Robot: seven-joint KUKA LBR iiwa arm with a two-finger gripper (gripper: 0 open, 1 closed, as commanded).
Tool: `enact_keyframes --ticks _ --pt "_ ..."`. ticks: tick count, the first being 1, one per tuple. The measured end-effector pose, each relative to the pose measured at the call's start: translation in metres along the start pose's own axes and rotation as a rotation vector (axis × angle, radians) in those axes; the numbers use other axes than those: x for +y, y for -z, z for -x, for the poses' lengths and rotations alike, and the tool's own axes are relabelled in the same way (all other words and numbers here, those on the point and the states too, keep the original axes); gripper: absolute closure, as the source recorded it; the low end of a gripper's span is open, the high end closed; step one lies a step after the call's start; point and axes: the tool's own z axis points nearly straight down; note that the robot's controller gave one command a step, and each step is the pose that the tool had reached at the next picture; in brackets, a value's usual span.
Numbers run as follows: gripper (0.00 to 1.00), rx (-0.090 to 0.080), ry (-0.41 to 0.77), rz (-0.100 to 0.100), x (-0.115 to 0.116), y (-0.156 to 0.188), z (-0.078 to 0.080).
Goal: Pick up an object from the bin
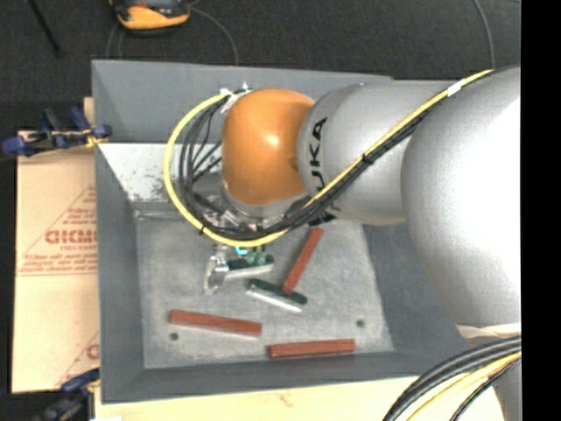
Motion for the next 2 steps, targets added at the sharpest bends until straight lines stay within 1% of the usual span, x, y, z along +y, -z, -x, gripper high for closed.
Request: enact_keyframes --ticks 1,2 --pt "0.00 -0.007 -0.003 0.001 0.000 0.004 0.002" --pt "0.00 -0.012 0.091 0.000 -0.031 -0.022 0.001"
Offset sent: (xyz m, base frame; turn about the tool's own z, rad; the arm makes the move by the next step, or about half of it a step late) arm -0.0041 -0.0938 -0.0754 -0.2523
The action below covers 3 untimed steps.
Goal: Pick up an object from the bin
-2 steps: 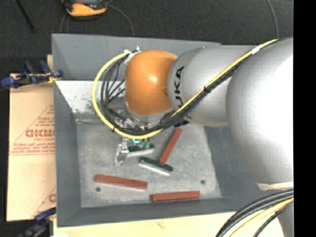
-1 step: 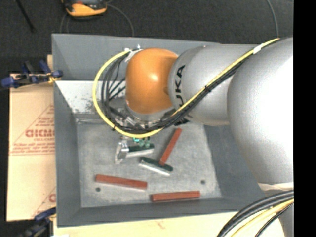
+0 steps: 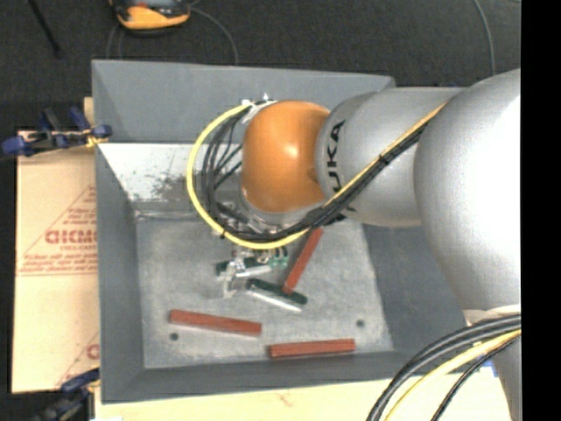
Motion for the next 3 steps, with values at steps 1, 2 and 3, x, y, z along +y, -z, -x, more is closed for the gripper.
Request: enact_keyframes --ticks 1,2,3 --pt "1.00 0.007 0.224 0.001 -0.040 -0.041 0.043" --pt "1.00 0.006 0.223 0.001 -0.040 -0.041 0.043" --pt "1.00 -0.004 0.286 -0.002 -0.039 0.139 0.031"
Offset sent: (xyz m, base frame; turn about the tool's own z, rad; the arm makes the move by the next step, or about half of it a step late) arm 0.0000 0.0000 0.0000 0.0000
